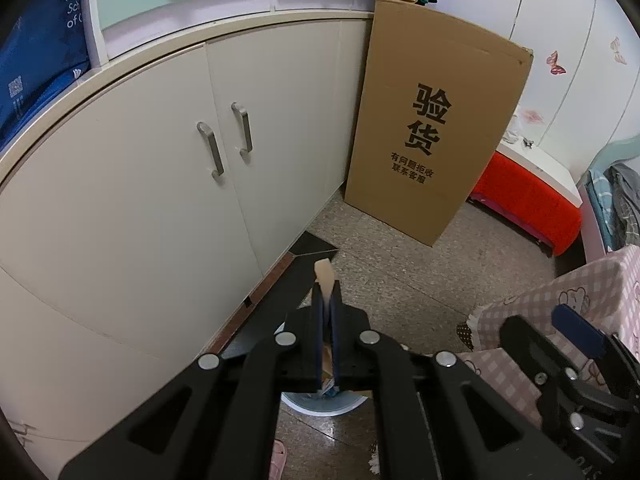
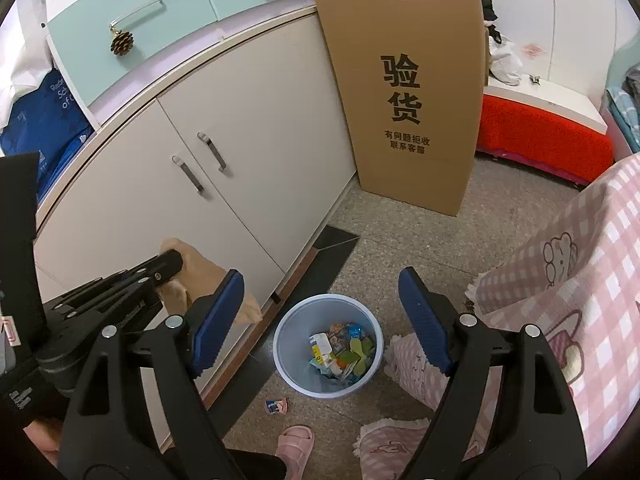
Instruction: Collect trash
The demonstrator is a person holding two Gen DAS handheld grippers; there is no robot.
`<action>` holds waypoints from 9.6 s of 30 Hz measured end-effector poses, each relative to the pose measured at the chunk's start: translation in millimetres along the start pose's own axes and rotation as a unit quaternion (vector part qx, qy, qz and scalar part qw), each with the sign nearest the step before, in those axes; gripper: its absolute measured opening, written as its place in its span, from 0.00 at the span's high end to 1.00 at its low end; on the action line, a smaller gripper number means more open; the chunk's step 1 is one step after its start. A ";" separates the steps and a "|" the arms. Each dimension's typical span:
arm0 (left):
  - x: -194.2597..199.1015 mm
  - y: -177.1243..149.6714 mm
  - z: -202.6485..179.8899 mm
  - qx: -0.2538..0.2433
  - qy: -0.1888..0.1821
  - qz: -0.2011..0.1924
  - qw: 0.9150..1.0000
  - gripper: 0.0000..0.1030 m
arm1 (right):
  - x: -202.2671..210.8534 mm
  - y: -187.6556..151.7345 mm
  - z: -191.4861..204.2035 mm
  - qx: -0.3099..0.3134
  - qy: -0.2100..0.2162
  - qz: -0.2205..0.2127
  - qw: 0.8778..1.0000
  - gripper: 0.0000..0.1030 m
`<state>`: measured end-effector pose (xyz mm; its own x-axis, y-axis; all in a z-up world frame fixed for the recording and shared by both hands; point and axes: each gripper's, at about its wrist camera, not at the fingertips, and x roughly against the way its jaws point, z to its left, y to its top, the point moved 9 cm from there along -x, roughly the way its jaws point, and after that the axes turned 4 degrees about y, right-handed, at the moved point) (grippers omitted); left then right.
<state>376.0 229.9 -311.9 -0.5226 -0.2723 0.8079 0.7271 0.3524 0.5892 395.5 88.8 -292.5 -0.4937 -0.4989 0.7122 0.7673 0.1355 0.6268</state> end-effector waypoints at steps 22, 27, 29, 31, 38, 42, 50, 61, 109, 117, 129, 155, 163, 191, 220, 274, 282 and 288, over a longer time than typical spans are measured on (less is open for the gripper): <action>7.8 -11.6 22.6 0.009 0.006 0.009 1.000 0.26 | 1.7 -5.7 16.6 0.009 0.003 0.015 1.000 0.24; 36.6 -16.6 33.7 0.018 0.005 -0.006 1.000 0.26 | 35.5 -11.5 36.4 0.021 0.011 -0.004 1.000 0.24; 53.4 -20.2 37.8 0.026 0.001 -0.013 1.000 0.26 | 53.8 -16.2 41.7 0.023 0.011 -0.012 1.000 0.24; 69.5 -23.9 40.5 0.028 -0.005 -0.021 0.999 0.25 | 69.8 -19.6 45.3 0.025 0.009 -0.020 0.999 0.24; 138.5 -43.4 46.6 0.034 -0.020 -0.059 0.997 0.23 | 137.6 -36.4 56.0 0.033 0.002 -0.054 0.998 0.24; 172.7 -59.1 50.3 0.032 -0.020 -0.081 0.996 0.22 | 169.2 -52.2 63.2 0.038 0.005 -0.071 0.997 0.22; 214.9 -96.1 59.4 0.029 -0.004 -0.111 0.993 0.19 | 192.3 -88.2 79.8 0.047 0.026 -0.086 0.995 0.22; 162.1 -152.1 86.3 0.055 0.026 -0.094 0.994 0.18 | 109.2 -147.9 76.9 0.041 0.045 -0.021 0.998 0.22; -430.9 -544.8 244.2 0.240 0.064 0.307 0.919 0.36 | -451.3 -528.1 27.8 0.017 0.012 0.355 0.935 0.43; -446.7 -527.8 220.5 0.191 0.060 0.274 0.941 0.35 | -460.8 -523.5 2.1 0.007 0.003 0.348 0.937 0.43; -477.8 -531.2 198.0 0.145 0.081 0.296 0.941 0.26 | -473.1 -535.0 -10.7 0.004 -0.008 0.360 0.933 0.45; -225.9 -320.5 215.3 0.179 0.100 0.091 0.975 0.56 | -265.8 -310.7 97.5 0.039 0.033 0.150 0.987 0.50; -222.8 -247.2 97.4 0.110 0.033 0.067 0.991 0.56 | -247.6 -270.4 -28.6 -0.029 -0.087 0.122 0.988 0.42; -337.8 -254.2 -1.9 -0.013 0.014 0.138 0.990 0.53 | -318.1 -308.7 -105.5 -0.108 -0.097 0.220 0.965 0.76; -239.9 -210.9 67.7 0.012 0.043 0.120 0.992 0.28 | -226.0 -246.6 -27.0 -0.055 -0.076 0.178 0.980 0.46; 451.2 -243.4 24.9 -0.079 -0.101 -0.337 0.933 0.11 | 444.7 -259.9 81.5 0.033 -0.160 -0.336 0.928 0.10; 450.4 -242.8 23.8 -0.081 -0.102 -0.336 0.933 0.11 | 446.1 -259.6 81.9 0.032 -0.158 -0.335 0.928 0.10; 449.6 -243.0 24.5 -0.082 -0.102 -0.335 0.933 0.11 | 447.5 -259.7 82.5 0.032 -0.155 -0.332 0.930 0.10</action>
<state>-46.6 43.8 -91.5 -0.9464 -0.1996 0.2540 0.2557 0.0177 0.9666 -58.5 -99.0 -110.5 -0.9519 -0.2211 0.2124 0.2303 -0.0584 0.9714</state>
